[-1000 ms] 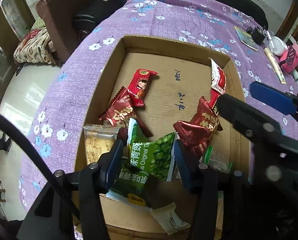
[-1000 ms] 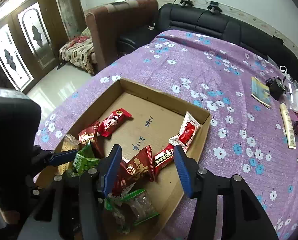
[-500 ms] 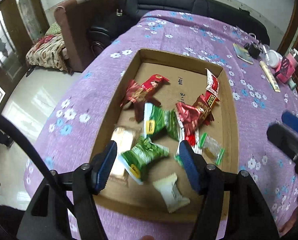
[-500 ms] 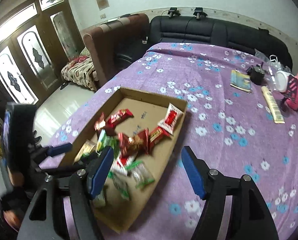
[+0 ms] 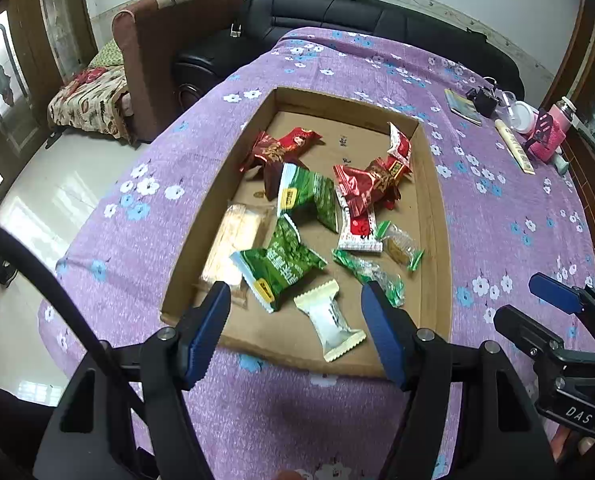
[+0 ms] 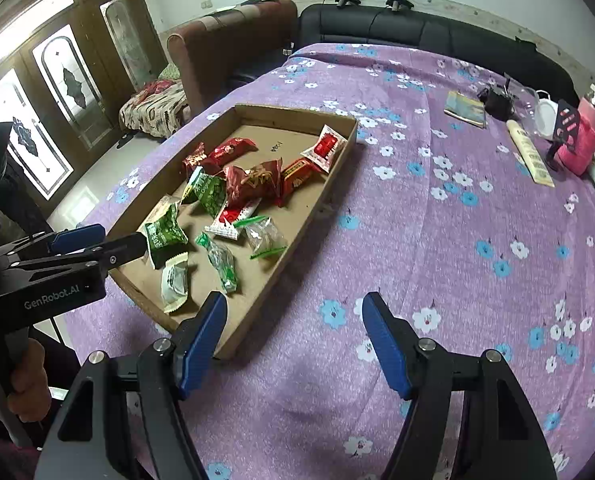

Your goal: Organize snacks

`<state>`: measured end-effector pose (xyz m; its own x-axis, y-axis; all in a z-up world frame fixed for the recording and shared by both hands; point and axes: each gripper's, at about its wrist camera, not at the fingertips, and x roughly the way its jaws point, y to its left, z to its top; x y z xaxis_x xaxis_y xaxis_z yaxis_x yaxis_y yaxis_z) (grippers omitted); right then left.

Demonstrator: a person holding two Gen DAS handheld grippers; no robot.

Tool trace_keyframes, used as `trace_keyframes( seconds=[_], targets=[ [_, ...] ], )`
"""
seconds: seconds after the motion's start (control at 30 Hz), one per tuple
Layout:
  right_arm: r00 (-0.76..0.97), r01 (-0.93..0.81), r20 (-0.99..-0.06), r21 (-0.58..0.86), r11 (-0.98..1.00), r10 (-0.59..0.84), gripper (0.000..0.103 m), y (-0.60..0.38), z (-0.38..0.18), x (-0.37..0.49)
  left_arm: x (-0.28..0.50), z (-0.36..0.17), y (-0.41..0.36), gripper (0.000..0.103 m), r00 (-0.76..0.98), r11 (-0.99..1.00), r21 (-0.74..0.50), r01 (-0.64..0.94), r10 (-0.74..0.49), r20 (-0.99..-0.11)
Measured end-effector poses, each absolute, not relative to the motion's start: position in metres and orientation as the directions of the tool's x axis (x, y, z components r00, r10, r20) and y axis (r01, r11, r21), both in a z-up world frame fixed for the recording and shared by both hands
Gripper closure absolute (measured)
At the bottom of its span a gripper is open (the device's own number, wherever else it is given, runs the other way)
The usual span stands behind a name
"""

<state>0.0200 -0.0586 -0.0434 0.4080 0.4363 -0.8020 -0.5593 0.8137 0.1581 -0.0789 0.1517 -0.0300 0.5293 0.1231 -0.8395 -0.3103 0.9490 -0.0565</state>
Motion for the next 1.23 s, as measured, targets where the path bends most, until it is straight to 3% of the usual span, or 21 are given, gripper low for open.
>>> trace_keyframes(
  seconds=[0.77,0.97,1.23],
  targets=[
    [0.411,-0.574,-0.813,0.121,0.810,0.413,0.033,-0.062,-0.048,0.006,-0.091,-0.029,0.141,0.034,0.531,0.956,-0.048,-0.288,0.118,-0.839],
    [0.417,-0.581,-0.813,0.105,0.807,0.407,0.033,-0.053,-0.043,0.006,-0.093,-0.028,0.141,0.025,0.533,0.958,-0.048,-0.282,0.115,-0.838],
    [0.445,-0.622,-0.804,0.039,0.782,0.394,0.031,-0.004,-0.029,0.008,-0.100,-0.027,0.156,0.026,0.528,0.940,-0.036,-0.340,0.159,-0.834]
  ],
)
